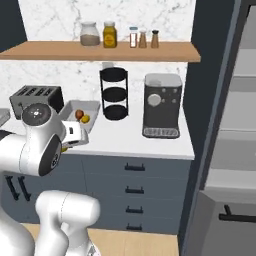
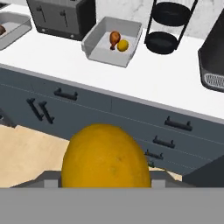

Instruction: Place one lemon and one chicken drumstick in each tupperware on the nearby counter, to pack two identical lunches.

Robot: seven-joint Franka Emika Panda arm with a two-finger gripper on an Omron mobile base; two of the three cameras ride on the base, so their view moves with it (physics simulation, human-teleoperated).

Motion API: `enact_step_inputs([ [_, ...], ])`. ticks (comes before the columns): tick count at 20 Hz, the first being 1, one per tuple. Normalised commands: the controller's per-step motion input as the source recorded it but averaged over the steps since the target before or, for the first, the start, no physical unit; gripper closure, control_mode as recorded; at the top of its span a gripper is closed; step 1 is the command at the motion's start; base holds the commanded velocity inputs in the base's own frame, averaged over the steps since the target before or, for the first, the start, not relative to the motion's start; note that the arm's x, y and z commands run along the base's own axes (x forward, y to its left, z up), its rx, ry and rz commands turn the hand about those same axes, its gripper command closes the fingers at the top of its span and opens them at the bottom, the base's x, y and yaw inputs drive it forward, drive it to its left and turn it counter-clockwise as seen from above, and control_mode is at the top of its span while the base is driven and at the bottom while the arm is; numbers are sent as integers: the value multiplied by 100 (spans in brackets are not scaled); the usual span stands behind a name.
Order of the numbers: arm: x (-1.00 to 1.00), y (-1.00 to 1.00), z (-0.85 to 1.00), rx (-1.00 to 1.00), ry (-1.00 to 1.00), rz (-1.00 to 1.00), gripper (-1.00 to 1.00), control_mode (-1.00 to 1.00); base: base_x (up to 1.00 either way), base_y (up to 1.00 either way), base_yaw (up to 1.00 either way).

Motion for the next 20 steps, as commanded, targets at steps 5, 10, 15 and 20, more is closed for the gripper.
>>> enact_step_inputs([
  [5, 0, 0, 0, 0, 0, 0, 100, 100, 35, 100, 11],
  [10, 0, 0, 0, 0, 0, 0, 100, 100, 57, 100, 4],
  [15, 0, 0, 0, 0, 0, 0, 100, 100, 69, 100, 0],
  [20, 0, 0, 0, 0, 0, 0, 100, 100, 59, 100, 0],
])
